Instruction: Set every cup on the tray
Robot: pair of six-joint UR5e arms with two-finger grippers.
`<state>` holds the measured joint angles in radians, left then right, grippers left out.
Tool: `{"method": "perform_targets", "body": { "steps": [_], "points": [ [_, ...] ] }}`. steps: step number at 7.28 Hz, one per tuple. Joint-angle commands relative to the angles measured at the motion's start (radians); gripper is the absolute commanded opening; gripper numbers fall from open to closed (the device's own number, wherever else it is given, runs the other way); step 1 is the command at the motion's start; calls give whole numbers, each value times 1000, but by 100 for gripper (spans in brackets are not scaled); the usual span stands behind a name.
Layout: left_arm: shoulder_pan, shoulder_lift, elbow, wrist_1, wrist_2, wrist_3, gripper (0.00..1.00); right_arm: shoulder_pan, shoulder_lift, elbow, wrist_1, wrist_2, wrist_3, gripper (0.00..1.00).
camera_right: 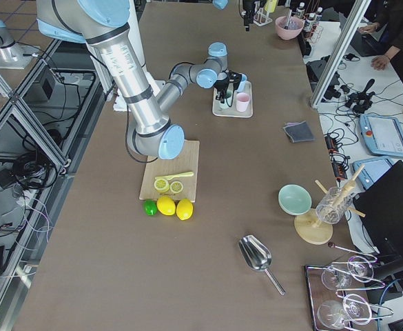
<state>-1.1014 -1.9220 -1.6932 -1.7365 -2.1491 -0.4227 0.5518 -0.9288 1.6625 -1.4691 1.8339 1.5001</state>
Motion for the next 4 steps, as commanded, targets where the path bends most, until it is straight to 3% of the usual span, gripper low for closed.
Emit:
{"method": "perform_targets", "body": {
  "steps": [1, 2, 4],
  "points": [
    [0, 0, 0, 0, 0, -1, 98, -7, 22, -21, 3, -10, 6, 40],
    [0, 1, 0, 0, 0, 1, 98, -7, 22, -20, 1, -13, -7, 99],
    [-1, 3, -8, 2, -8, 7, 98, 55, 31, -7, -11, 26, -47, 100]
  ]
}}
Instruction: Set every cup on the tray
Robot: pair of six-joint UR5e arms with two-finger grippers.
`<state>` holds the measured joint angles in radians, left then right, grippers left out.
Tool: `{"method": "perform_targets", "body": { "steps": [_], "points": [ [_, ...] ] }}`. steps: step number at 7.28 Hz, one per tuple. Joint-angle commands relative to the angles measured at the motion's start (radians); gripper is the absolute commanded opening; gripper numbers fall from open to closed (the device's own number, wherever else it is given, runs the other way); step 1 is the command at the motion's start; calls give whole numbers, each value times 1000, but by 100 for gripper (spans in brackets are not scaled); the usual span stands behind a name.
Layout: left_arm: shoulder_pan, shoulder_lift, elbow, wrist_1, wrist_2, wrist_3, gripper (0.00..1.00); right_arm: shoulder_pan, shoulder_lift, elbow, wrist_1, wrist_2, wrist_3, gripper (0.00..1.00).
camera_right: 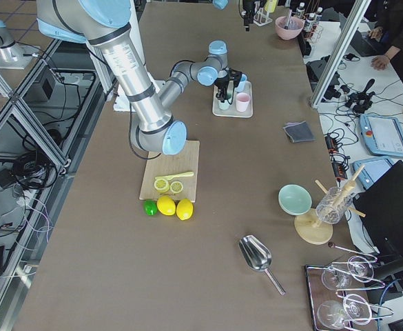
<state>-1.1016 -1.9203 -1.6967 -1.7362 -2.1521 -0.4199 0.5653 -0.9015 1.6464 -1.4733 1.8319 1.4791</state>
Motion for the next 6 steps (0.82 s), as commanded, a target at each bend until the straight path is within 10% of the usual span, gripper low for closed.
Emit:
{"method": "perform_targets", "body": {
  "steps": [1, 6],
  "points": [
    [-13, 7, -15, 6, -5, 10, 99, 132, -14, 19, -13, 129, -98, 100],
    [-311, 303, -90, 17, -218, 396, 99, 725, -458, 157, -134, 461, -1129, 100]
  ]
}}
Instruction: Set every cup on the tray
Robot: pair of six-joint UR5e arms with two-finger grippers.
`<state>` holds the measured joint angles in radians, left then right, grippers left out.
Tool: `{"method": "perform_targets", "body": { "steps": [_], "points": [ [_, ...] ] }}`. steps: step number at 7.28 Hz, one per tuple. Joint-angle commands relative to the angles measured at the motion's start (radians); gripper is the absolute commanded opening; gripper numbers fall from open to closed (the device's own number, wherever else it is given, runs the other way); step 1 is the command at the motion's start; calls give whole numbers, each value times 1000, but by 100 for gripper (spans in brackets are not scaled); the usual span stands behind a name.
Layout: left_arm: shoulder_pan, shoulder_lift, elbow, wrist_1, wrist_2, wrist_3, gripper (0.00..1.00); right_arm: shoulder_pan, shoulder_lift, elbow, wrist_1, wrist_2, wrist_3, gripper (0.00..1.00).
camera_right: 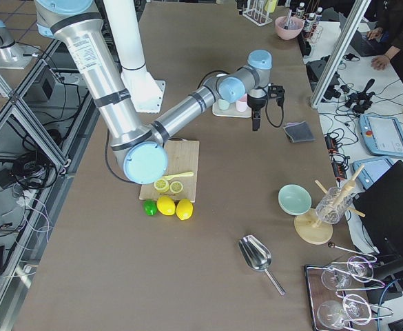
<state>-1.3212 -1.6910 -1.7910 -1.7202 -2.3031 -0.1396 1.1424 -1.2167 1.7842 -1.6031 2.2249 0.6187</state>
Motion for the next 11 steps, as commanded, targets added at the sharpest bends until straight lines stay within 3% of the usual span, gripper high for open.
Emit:
{"method": "perform_targets", "body": {
  "steps": [1, 3, 4, 5, 8, 11],
  "points": [
    [-116, 138, 13, 1, -67, 191, 99, 233, -240, 18, -5, 74, -436, 100],
    [-118, 273, 22, -5, -56, 187, 99, 351, -472, 38, 17, 64, -622, 100],
    [-121, 302, 27, -24, -53, 195, 99, 356, -560, 17, 17, 67, -649, 100],
    [-127, 307, 36, -97, -45, 196, 99, 364, -581, -8, 15, 58, -646, 100],
    [-159, 374, 32, -107, -47, 196, 99, 372, -607, -25, 90, 61, -636, 100],
    [-178, 376, 24, -107, -47, 199, 99, 372, -609, -25, 91, 62, -636, 100]
  ]
}}
